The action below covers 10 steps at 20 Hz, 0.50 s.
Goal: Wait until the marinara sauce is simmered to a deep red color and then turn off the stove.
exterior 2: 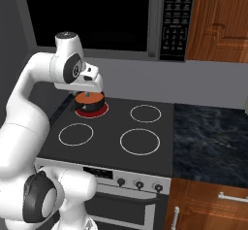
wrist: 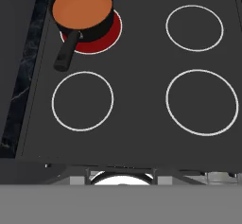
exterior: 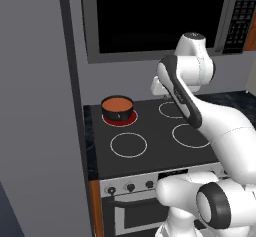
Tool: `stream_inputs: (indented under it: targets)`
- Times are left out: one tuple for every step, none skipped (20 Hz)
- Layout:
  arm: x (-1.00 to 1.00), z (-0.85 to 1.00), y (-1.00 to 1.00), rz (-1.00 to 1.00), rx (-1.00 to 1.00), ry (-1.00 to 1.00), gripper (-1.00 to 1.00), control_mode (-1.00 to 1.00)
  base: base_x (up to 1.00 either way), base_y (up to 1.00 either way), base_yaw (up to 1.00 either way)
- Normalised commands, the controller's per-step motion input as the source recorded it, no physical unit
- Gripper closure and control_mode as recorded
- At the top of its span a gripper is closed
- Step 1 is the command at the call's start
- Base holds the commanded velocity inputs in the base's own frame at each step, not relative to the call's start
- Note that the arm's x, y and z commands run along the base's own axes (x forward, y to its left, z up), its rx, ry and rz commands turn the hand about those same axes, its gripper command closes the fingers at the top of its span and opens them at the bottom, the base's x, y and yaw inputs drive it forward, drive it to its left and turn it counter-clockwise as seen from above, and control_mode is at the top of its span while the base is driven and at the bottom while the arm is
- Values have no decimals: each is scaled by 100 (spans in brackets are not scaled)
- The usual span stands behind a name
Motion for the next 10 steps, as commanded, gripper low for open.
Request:
stream_inputs:
  targets:
    - [-3, 0, 0, 0, 0, 0, -100, -100, 0, 0, 0]
    - [-5, 0, -1, 0, 1, 0, -100, -100, 0, 0, 0]
    - [-11, 0, -8, 0, 3, 0, -100, -100, 0, 0, 0]
    - [-12, 0, -14, 0, 3, 0, -100, -100, 0, 0, 0]
    - [-11, 0, -14, 0, 3, 0, -100, -100, 0, 0, 0]
    - [-9, 0, -12, 0, 3, 0, -100, -100, 0, 0, 0]
    - [-5, 0, -9, 0, 2, 0, -100, -100, 0, 0, 0]
    - [0, 0, -4, 0, 0, 0, -100, -100, 0, 0, 0]
    - [0, 0, 0, 0, 0, 0, -100, -100, 0, 0, 0]
    - [0, 0, 0, 0, 0, 0, -100, -100, 0, 0, 0]
